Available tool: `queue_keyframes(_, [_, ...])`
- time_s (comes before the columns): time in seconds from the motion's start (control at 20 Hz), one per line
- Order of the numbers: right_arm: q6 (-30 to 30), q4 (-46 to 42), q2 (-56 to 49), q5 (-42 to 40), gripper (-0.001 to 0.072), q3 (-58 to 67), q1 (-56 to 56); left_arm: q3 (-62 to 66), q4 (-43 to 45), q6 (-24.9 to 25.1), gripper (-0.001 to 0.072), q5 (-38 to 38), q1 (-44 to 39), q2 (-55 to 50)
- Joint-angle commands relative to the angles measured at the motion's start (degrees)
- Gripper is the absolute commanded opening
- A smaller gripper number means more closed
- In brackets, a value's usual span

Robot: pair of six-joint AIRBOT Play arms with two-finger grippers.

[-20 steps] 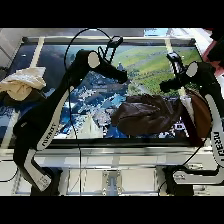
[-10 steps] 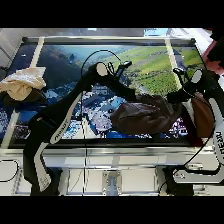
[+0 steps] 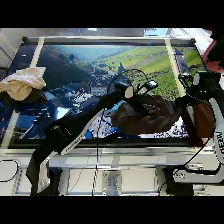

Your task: Fold the shirts.

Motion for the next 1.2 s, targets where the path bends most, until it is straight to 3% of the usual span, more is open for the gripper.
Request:
queue_keyframes(0.0, [-1.4, 5.3, 0.0, -0.6, 0.0392, 0.0, 0.0, 0.1, 8.5, -5.5, 0.0601, 4.0, -2.4, -1.8])
queue_keyframes(0.2, [-3.3, 9.7, 0.0, -1.4, 0.0392, 0.0, 0.0, 0.1, 22.6, -13.0, 0.0531, 6.8, -2.3, -3.3])
queue_keyframes(0.25, [-3.3, 10.4, 0.0, -1.8, 0.0392, 0.0, 0.0, 0.1, 24.6, -13.9, 0.0447, 7.2, -2.2, -3.3])
queue_keyframes(0.3, [-4.0, 11.2, 0.0, -2.1, 0.0391, 0.0, 0.0, 0.1, 25.6, -13.9, 0.0277, 7.2, -2.0, -3.3])
queue_keyframes(0.35, [-4.3, 12.0, 0.0, -2.0, 0.0391, 0.0, 0.0, 0.3, 26.2, -13.8, 0.0004, 6.8, -1.9, -3.3])
queue_keyframes(0.7, [-4.3, 18.1, 0.2, -1.5, 0.0391, -0.1, 0.0, 6.2, 46.4, -15.3, 0.0014, -1.4, 0.9, 3.9])
queue_keyframes(1.0, [-4.3, 37.4, 0.1, -13.6, 0.0391, -4.8, 1.3, 6.0, 46.9, -18.0, 0.0014, -18.2, 7.8, 10.2])
queue_keyframes(1.15, [-4.3, 43.4, -0.2, -19.9, 0.0392, -11.0, 4.5, 3.3, 45.5, -18.0, 0.0015, -19.9, 9.1, 10.2])
